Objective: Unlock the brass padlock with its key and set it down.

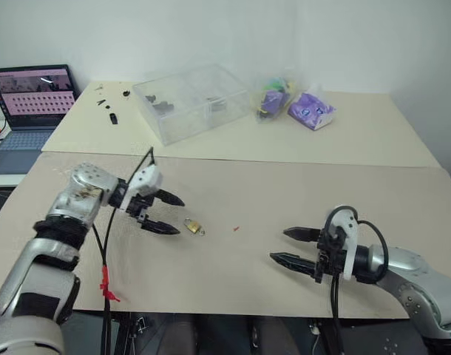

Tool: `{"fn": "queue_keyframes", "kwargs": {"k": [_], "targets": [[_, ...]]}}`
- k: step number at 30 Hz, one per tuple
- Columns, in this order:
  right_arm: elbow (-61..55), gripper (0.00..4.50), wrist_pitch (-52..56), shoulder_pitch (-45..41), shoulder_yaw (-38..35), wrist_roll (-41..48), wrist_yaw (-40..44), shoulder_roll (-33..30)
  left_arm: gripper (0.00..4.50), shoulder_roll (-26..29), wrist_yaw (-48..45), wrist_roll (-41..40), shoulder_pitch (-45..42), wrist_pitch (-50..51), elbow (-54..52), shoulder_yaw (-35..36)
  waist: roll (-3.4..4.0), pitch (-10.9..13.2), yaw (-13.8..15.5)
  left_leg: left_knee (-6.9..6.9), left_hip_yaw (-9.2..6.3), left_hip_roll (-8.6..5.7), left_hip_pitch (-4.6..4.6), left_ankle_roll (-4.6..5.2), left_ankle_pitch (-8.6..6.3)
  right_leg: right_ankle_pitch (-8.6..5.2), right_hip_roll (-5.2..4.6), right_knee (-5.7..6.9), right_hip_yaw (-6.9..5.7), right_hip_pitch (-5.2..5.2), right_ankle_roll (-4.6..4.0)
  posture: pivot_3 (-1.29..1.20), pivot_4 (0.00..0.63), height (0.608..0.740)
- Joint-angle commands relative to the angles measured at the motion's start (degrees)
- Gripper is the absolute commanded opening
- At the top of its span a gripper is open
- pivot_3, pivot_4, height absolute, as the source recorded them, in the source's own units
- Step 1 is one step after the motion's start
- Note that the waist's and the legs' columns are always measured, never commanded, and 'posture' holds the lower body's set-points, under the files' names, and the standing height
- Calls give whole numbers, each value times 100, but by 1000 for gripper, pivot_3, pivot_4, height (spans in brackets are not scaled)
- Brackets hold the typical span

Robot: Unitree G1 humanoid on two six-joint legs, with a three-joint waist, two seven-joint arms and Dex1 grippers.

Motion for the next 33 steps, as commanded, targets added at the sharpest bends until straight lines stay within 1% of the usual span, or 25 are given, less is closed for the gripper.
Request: {"fn": "queue_keyframes", "kwargs": {"k": [1, 5, 7, 11, 20, 30, 33], "targets": [[-429, 4485, 69, -23, 123, 2, -252, 56, 4500, -251, -30, 135, -466, -902, 762, -469, 0, 0, 30, 4, -1, 0, -4, 0, 0, 0, 0, 0, 0, 0, 0, 0, 150, 726], [-721, 4485, 138, 146, 103, 25, -586, 116, 4500, -813, -30, 434, -846, -1587, 1737, -568, -2, 1, 86, 33, -4, -2, -25, 7, -4, 2, -1, 0, -2, -2, 9, 0, 150, 726], [-815, 4485, 171, 191, 70, 47, -724, 130, 4500, -948, -30, 576, -936, -1838, 2030, -587, -2, 1, 105, 40, -6, -5, -31, 7, -4, 5, -4, 0, -2, 0, 15, 0, 150, 726], [-1039, 4485, 209, 369, -103, 113, -1041, 177, 4500, -1246, -30, 921, -994, -2248, 2502, -400, -2, 0, 132, 45, -8, -11, -28, 7, -4, 8, -8, -1, -2, 11, 20, 0, 150, 726], [-1052, 4485, 243, 409, -208, 77, -1313, 129, 4500, -1565, -30, 1233, -1045, -2210, 2790, -61, -3, -2, 218, 48, -7, -11, -15, 8, -3, 9, -10, -1, -3, 30, 21, 0, 150, 726], [-877, 4485, 191, 313, -239, -37, -1336, 85, 4500, -1689, -30, 1526, -1022, -2257, 2860, 375, -3, -3, 262, 53, -10, -13, -15, 8, -3, 9, -10, -1, -4, 35, 21, 0, 150, 726], [-850, 4500, 179, 297, -232, -62, -1326, 83, 3829, -1711, -30, 1608, -1036, -2254, 2873, 496, -3, -3, 259, 56, -11, -12, -16, 8, -3, 10, -10, 0, -5, 36, 22, 0, 150, 726]]}}
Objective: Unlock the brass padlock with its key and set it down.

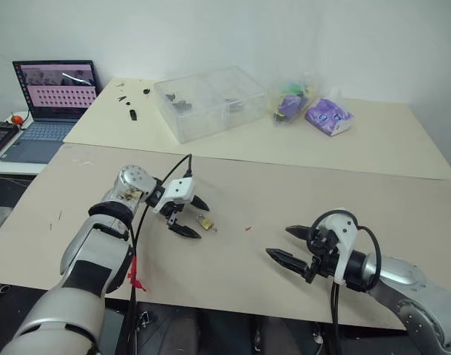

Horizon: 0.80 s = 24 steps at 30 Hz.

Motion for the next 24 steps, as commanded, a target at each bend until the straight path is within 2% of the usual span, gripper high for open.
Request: {"fn": "queue_keyframes", "kwargs": {"k": [1, 3, 7, 19, 24], "targets": [[-54, 4500, -82, -94, -148, -15, 4, -39, 3584, -142, -34, 214, -4, 39, 31, 62, 0, 0, -6, 1, 0, 0, -1, 0, 0, 0, 0, 0, 0, 0, 0, 0, 150, 726], [-30, 4500, -97, -109, -148, -49, 8, -37, 2689, -160, -34, 270, -8, 31, 34, 149, 0, 0, -16, 1, 0, 0, -2, 0, 0, 0, 0, 0, 0, -1, 1, 0, 150, 726], [-1, 4500, -97, -143, -154, -69, 16, -26, 1291, -212, -34, 361, -25, 49, 32, 258, 0, 0, -45, 1, 0, 2, -4, 1, 0, 0, 5, 0, 1, -4, 0, 0, 150, 726], [28, 4500, -89, -141, -160, -245, -62, -49, 1291, -216, 162, 662, 1, 122, 12, 496, 0, 0, -44, 1, -1, 3, -3, 1, 0, 0, 6, 4, 1, -5, 1, 0, 150, 726], [154, 4500, -178, -394, -12, -548, -230, 50, 1291, -132, 201, 360, -210, 442, -230, 941, 0, 0, -53, 2, -1, 3, -1, 1, 1, 2, 7, 8, 1, -5, 3, 0, 150, 726]]}}
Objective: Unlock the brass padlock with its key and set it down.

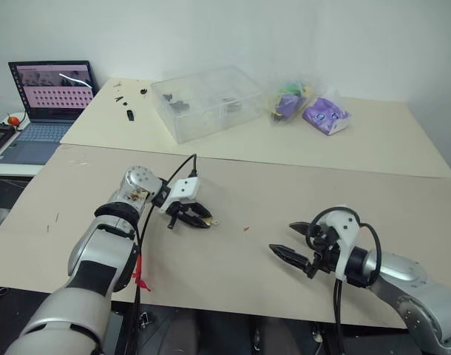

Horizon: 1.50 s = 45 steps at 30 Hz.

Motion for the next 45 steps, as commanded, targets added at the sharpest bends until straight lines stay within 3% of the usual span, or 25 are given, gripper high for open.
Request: {"fn": "queue_keyframes", "kwargs": {"k": [1, 5, 9, 11, 15, 21, 25, 31, 45], "targets": [[-32, 4500, -169, -258, 15, -170, -115, 68, 1291, 90, 58, -271, -283, 384, -341, 401, 0, 0, -10, 0, 0, 0, 1, 0, 0, 0, 0, 2, 0, 0, 0, 0, 150, 726], [28, 4500, -245, -564, 235, -531, -227, 55, 1291, 393, -146, -639, -282, 1116, -1195, 611, -1, 1, -97, 1, -4, 3, -13, 0, 1, 1, 4, 6, 0, -13, -1, 0, 150, 726], [96, 4500, -656, -1030, 912, -1622, -288, -361, 1291, 941, -152, -1196, 156, 2119, -2675, 444, 0, 1, -196, 1, -3, 2, -23, 1, 1, 1, 5, 6, 6, -24, -3, 0, 150, 726], [235, 4500, -1322, -1302, 1358, -2545, -319, -668, 1291, 1214, -152, -1466, 427, 2586, -3457, 337, 1, 1, -246, 0, -3, 2, -22, 1, 1, 1, 5, 11, 7, -27, -3, 0, 150, 726], [858, 4500, -3713, -2120, 2473, -4917, -519, -1173, 1291, 1536, -152, -1745, 819, 3231, -4533, 267, 3, 3, -283, 0, -1, 3, -21, 1, 1, -13, 6, 20, 6, -36, -1, 0, 150, 726], [1791, 4500, -6042, -2681, 3168, -6723, -1425, -842, 1291, 1484, -23, -1732, 1000, 3579, -5093, 370, 3, 3, -252, 0, -2, 6, -17, -2, 4, -13, 13, 23, 4, -33, -2, 0, 150, 726], [2368, 4500, -6900, -2851, 3304, -7170, -1728, -474, 1291, 1441, 80, -1784, 1084, 3736, -5431, 377, 2, 3, -274, 1, 6, 0, -17, -1, 4, -10, 8, 19, 16, -31, 2, 0, 150, 726], [2711, 4500, -7321, -3147, 3123, -7481, -1931, 43, 1291, 1402, 227, -1924, 1244, 4024, -5998, 377, 2, 3, -278, 2, 3, 2, -10, -1, 7, -9, 13, 27, 15, -27, 1, 0, 150, 726], [2777, 4500, -7613, -3230, 2819, -7941, -2159, 241, 1291, 1457, 274, -2070, 1393, 4318, -6387, 339, 2, 3, -278, 2, 4, 4, 6, 0, 7, -10, 14, 32, 18, -17, -5, 0, 150, 726]]}}
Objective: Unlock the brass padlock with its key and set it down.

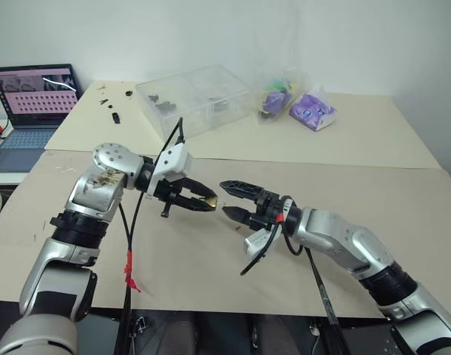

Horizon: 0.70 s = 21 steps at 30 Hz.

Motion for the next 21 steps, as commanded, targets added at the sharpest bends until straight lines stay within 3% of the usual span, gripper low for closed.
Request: {"fn": "queue_keyframes", "kwargs": {"k": [1, 21], "targets": [[-73, 4500, -114, -118, -247, -26, -98, 58, 1291, 33, 15, -90, -60, 0, -145, 93, 0, 0, 1, 0, 0, 0, 0, 0, 0, 0, 0, 0, 0, 0, 0, 0, 150, 726], [-187, 4500, -240, 48, -310, -122, 76, 79, 1291, 145, -145, -4, -32, -119, -40, 23, 0, 0, -1, 0, 0, 0, 0, 0, 0, 0, 0, 1, 1, 0, -1, 0, 150, 726]]}}
